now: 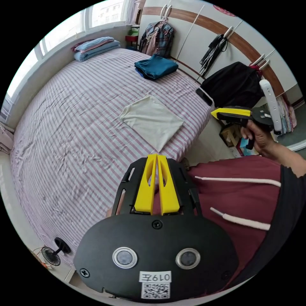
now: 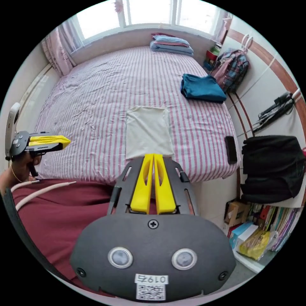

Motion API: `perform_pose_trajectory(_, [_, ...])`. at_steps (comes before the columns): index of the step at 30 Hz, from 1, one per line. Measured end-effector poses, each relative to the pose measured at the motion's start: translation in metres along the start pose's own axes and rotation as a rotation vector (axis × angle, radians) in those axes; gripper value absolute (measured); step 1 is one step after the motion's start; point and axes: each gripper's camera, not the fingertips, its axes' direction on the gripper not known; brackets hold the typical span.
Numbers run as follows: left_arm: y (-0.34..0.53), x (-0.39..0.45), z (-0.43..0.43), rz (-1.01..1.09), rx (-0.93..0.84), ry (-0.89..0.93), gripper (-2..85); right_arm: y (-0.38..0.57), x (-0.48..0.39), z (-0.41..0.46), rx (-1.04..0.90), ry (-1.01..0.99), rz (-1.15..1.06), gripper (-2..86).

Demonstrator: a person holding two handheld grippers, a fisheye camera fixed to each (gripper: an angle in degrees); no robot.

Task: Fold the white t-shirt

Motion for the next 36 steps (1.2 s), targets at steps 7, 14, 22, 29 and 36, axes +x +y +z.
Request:
perform_pose_trajectory(7, [0.030,0.095,0.007,-0.157,0.135,0.121,0.7,0.040,0.024,-0.030,0.117,-0.110,-0.229,-0.8])
perform_pose_trajectory(14, [0.045,0.200,0.030,-0.406,0.135,-0.080,0.6,0.062,0.042,-0.029,0.044,-0.058,-0.358,-0.7])
perform_pose_trajectory(22, [0.068,0.276,0.050,-0.479,0.091,-0.177,0.6,0.104,0.043,-0.031,0.109,0.020,-0.424,-0.7])
perform_pose_trajectory(29, [0.084,0.324,0.062,-0.467,0.051,-0.213,0.5,0.121,0.051,-0.022,0.095,-0.037,-0.430,-0.7])
perform_pose_trajectory(36, [0.091,0.347,0.076,-0.476,0.089,-0.099,0.6,0.135,0.066,-0.018,0.192,-0.128,-0.452,-0.7])
